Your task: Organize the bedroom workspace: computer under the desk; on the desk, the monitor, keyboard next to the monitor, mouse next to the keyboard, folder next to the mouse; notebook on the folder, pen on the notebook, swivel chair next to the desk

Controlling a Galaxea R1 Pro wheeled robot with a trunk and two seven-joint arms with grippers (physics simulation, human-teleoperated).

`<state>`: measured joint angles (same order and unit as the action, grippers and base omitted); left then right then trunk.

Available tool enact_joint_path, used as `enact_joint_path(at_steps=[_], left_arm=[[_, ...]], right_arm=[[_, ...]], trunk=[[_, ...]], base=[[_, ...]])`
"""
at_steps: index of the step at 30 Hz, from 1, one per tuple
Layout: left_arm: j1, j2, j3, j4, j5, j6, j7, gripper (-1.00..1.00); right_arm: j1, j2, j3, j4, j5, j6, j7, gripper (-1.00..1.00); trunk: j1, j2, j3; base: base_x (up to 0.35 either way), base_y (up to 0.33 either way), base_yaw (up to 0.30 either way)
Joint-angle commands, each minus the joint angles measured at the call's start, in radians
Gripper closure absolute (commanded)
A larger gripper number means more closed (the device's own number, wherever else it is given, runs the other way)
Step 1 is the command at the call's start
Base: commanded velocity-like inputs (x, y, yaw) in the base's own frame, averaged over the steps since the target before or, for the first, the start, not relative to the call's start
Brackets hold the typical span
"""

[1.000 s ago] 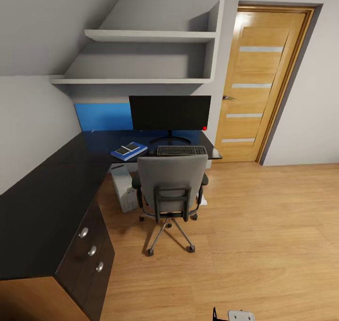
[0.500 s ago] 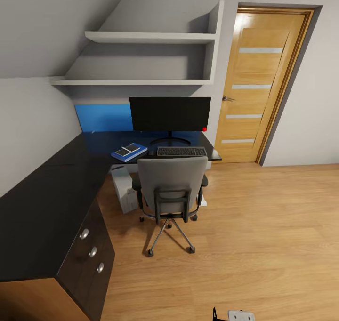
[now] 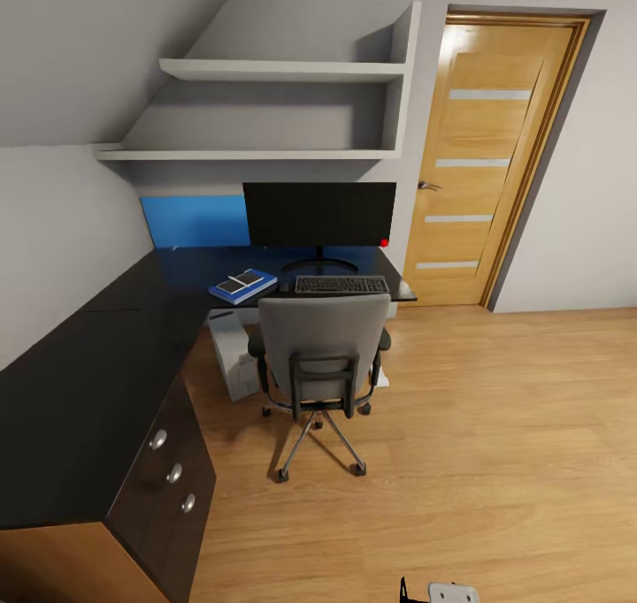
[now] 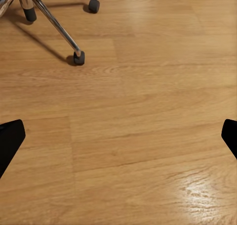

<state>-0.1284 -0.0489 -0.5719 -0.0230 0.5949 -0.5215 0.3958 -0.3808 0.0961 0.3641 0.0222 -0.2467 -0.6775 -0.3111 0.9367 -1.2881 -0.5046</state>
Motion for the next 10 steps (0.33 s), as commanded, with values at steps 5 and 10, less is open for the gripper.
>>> enact_joint_path(at_steps=[5,10], left_arm=[[0.000,0.003,-0.004,0.000,0.005,0.000,0.006,-1.00],[0.000,0.002,-0.006,0.000,0.005,0.001,0.005,-1.00]], right_arm=[[-0.001,0.001,0.009,0.002,-0.006,-0.004,-0.003,-1.00],[-0.001,0.001,0.009,0.002,-0.006,-0.004,-0.003,-1.00]], trunk=[[0.000,-0.001,-0.001],[0.000,-0.001,-0.001]], base=[[0.000,0.000,0.000],[0.000,0.000,0.000]])
